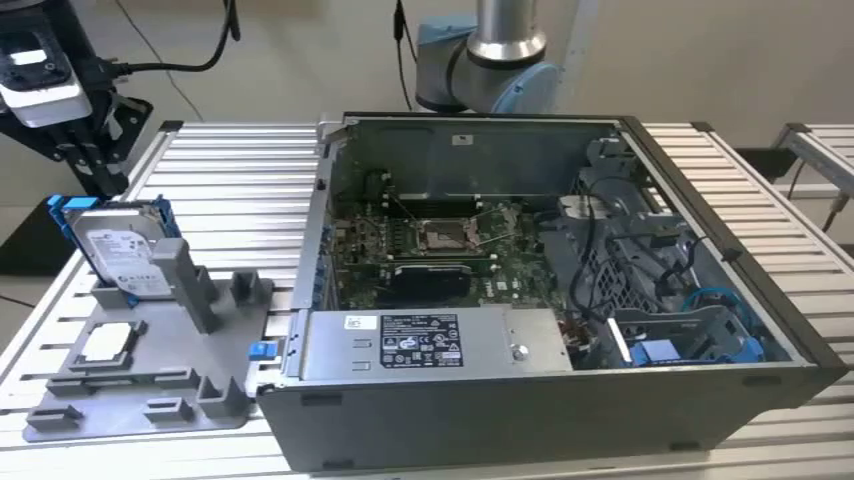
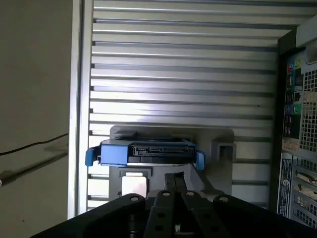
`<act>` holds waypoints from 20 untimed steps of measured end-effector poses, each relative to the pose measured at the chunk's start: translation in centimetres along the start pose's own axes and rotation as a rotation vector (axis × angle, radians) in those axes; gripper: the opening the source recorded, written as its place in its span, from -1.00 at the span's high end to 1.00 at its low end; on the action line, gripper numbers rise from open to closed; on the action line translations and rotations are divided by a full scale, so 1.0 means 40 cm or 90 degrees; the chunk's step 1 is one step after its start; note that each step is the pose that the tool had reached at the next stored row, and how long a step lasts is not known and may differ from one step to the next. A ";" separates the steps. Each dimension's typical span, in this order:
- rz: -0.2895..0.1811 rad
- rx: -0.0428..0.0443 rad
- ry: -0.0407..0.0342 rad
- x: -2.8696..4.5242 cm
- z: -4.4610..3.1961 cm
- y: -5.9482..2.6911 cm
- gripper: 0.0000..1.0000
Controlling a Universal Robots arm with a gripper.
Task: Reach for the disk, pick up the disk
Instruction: 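Reach for the disk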
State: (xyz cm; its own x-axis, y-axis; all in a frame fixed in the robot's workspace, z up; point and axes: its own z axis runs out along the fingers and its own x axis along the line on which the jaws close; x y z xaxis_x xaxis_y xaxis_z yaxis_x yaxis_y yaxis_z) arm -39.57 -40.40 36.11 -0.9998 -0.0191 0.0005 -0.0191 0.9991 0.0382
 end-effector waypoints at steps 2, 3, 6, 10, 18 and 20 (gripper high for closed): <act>0.000 0.0000 0.0000 0.000 0.000 0.000 1.00; 0.000 0.0000 0.0000 0.000 0.000 0.000 1.00; 0.000 0.0000 0.0001 0.000 0.000 0.007 1.00; 0.000 0.0000 0.0000 0.027 0.005 0.030 1.00; 0.000 0.0000 0.0000 0.111 0.010 0.032 1.00; 0.000 0.0001 0.0001 0.121 0.011 0.032 1.00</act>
State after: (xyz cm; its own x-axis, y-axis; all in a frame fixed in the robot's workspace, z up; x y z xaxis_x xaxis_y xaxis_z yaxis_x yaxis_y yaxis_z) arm -44.45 -39.20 35.71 -0.9998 -0.0191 0.0006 -0.0191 0.9991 0.0381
